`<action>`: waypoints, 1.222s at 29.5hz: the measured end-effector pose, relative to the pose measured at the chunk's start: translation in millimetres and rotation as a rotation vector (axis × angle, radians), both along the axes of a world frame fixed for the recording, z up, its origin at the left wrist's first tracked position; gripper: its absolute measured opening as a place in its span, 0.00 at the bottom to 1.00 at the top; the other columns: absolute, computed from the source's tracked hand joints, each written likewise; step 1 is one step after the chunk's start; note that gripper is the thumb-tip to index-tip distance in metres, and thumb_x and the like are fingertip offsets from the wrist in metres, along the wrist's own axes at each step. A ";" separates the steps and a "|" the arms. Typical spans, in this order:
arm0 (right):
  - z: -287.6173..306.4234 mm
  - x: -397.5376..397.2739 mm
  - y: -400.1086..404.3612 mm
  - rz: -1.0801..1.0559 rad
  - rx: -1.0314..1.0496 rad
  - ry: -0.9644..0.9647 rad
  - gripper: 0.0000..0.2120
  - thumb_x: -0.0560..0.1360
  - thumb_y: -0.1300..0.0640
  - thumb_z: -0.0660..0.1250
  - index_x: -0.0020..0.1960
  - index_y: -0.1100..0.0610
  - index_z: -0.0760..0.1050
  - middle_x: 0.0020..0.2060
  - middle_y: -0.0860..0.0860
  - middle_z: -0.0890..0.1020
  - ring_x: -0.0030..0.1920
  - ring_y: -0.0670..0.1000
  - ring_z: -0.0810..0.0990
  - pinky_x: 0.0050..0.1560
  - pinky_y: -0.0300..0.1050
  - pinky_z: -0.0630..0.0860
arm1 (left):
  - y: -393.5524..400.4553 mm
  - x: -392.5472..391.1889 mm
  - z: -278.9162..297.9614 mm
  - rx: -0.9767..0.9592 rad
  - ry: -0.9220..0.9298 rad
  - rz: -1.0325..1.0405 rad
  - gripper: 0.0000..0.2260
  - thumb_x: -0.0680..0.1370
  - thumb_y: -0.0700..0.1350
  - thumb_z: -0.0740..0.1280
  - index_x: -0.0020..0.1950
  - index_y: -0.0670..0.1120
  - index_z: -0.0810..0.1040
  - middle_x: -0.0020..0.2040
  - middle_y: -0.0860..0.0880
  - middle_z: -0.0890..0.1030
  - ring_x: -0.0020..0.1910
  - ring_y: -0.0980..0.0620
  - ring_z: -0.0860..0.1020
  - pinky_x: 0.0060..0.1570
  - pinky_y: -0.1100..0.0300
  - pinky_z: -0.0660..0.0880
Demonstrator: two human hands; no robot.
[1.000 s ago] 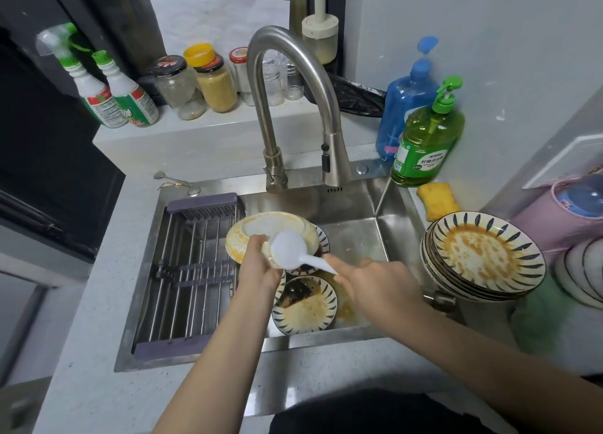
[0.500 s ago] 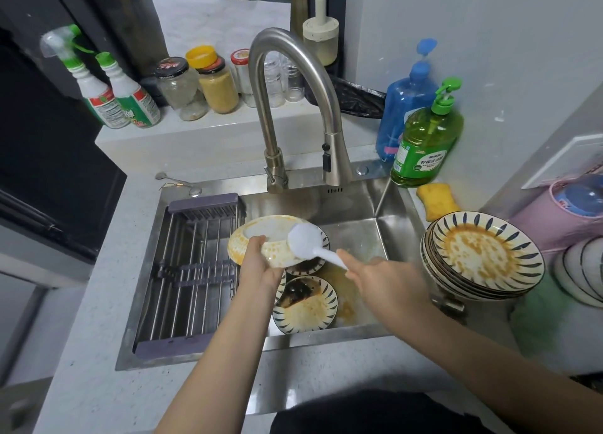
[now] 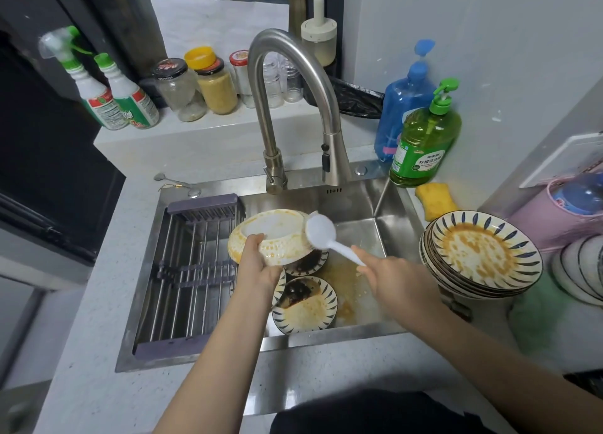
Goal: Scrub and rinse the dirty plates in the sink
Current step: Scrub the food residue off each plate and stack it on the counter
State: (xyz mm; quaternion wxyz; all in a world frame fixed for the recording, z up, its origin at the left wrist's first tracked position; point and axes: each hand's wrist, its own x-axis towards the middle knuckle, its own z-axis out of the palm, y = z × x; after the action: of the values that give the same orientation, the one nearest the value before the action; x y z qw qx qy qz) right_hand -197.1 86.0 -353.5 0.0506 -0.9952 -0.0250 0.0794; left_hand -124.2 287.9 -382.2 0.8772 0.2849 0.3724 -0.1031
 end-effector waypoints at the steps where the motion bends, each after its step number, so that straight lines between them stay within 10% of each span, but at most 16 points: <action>1: 0.3 4.1 -2.4 -0.040 0.005 0.026 0.21 0.82 0.45 0.49 0.75 0.40 0.55 0.35 0.46 0.74 0.34 0.49 0.74 0.27 0.41 0.63 | -0.2 -0.3 -0.3 0.001 0.002 0.002 0.10 0.80 0.38 0.60 0.60 0.41 0.71 0.45 0.41 0.80 0.42 0.42 0.79 0.40 0.44 0.75; 7: -1.2 -8.3 3.5 0.052 0.047 0.007 0.21 0.82 0.45 0.50 0.75 0.40 0.55 0.37 0.46 0.77 0.34 0.48 0.74 0.28 0.40 0.64 | 5.2 2.4 -5.3 0.026 0.015 -0.022 0.05 0.79 0.39 0.60 0.53 0.41 0.74 0.35 0.43 0.84 0.32 0.44 0.83 0.35 0.46 0.80; 27: 26.5 43.6 -5.9 0.137 0.124 0.115 0.16 0.82 0.45 0.53 0.68 0.34 0.66 0.40 0.46 0.78 0.40 0.49 0.79 0.39 0.43 0.73 | 8.8 -16.6 -11.9 0.152 -0.190 -0.314 0.19 0.73 0.37 0.68 0.64 0.35 0.73 0.55 0.39 0.82 0.53 0.45 0.82 0.45 0.51 0.82; 36: 30.5 40.5 1.3 0.158 0.157 0.112 0.17 0.81 0.46 0.54 0.68 0.34 0.65 0.41 0.46 0.79 0.42 0.50 0.79 0.39 0.43 0.73 | 18.3 -18.3 -6.7 0.132 -0.237 -0.389 0.20 0.70 0.37 0.67 0.61 0.36 0.74 0.49 0.40 0.84 0.48 0.46 0.84 0.43 0.53 0.82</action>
State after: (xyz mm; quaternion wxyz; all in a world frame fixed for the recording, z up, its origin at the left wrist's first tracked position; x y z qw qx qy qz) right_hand -156.6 87.4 -323.0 0.1232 -0.9772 -0.1064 0.1365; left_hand -142.5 306.1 -388.8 0.8579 0.4183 0.2109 -0.2112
